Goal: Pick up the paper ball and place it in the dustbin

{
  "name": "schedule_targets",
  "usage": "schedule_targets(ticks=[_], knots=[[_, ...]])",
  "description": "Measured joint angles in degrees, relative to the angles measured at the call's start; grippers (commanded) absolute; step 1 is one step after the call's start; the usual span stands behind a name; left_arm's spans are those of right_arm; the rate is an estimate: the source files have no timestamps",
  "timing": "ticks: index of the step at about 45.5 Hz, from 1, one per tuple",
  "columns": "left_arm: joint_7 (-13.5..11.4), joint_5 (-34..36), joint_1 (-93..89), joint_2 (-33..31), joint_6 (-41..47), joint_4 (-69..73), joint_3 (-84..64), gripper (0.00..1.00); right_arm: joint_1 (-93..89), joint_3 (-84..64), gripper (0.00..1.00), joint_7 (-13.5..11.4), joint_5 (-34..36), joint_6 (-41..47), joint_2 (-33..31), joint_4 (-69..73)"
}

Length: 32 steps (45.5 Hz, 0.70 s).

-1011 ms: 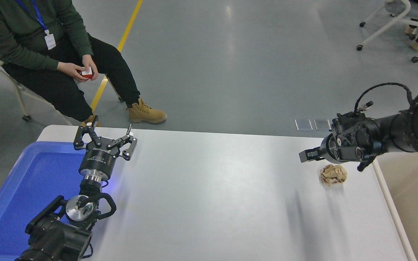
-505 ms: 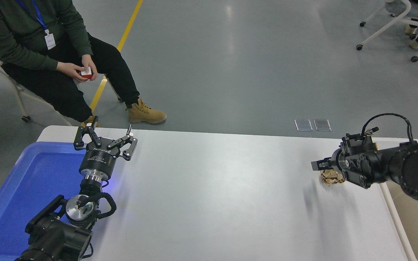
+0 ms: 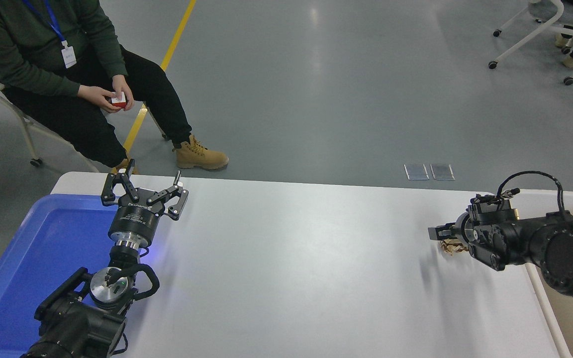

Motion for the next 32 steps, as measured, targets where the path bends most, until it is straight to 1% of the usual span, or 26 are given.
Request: schedule_targets(ticks=[6, 11, 13, 16, 17, 19, 20, 21, 27, 28, 32], knots=[[0.00, 0.00, 0.00, 0.00, 0.00, 0.00, 0.00, 0.99, -0.73, 0.34, 1.00, 0.24, -0.02, -0.09, 0.39, -0.34], [0.00, 0.00, 0.00, 0.00, 0.00, 0.00, 0.00, 0.99, -1.20, 0.49, 0.96, 0.40, -0.04, -0.21, 0.60, -0.60], [0.00, 0.00, 0.00, 0.00, 0.00, 0.00, 0.00, 0.99, -1.42, 0.53, 0.87, 0.43, -0.04, -0.24, 0.69, -0.83], [0.00, 0.00, 0.00, 0.00, 0.00, 0.00, 0.00, 0.99, -1.96, 0.59, 0.77, 0.48, -0.05, -0.29, 0.95, -1.71], [0.00, 0.00, 0.00, 0.00, 0.00, 0.00, 0.00, 0.99, -2.12, 0.60, 0.69, 0.50, -0.06, -0.30, 1.04, -1.97], [0.00, 0.00, 0.00, 0.00, 0.00, 0.00, -0.01, 0.99, -2.48, 0.62, 0.43, 0.51, -0.06, -0.30, 1.20, -2.54], [0.00, 0.00, 0.00, 0.00, 0.00, 0.00, -0.01, 0.99, -2.73, 0.62, 0.33, 0.52, -0.06, -0.30, 1.29, -2.91], [0.00, 0.00, 0.00, 0.00, 0.00, 0.00, -0.01, 0.99, -2.88, 0.62, 0.28, 0.53, -0.06, -0.30, 1.35, -3.13], [0.00, 0.00, 0.00, 0.00, 0.00, 0.00, -0.01, 0.99, -3.69, 0.55, 0.06, 0.56, -0.44, -0.28, 1.78, -4.22], [0.00, 0.00, 0.00, 0.00, 0.00, 0.00, -0.01, 0.99, -3.83, 0.54, 0.00, 0.57, -0.73, -0.26, 1.85, -4.41], [0.00, 0.00, 0.00, 0.00, 0.00, 0.00, -0.01, 0.99, -4.20, 0.51, 0.00, 0.58, -1.54, -0.26, 1.99, -4.86]])
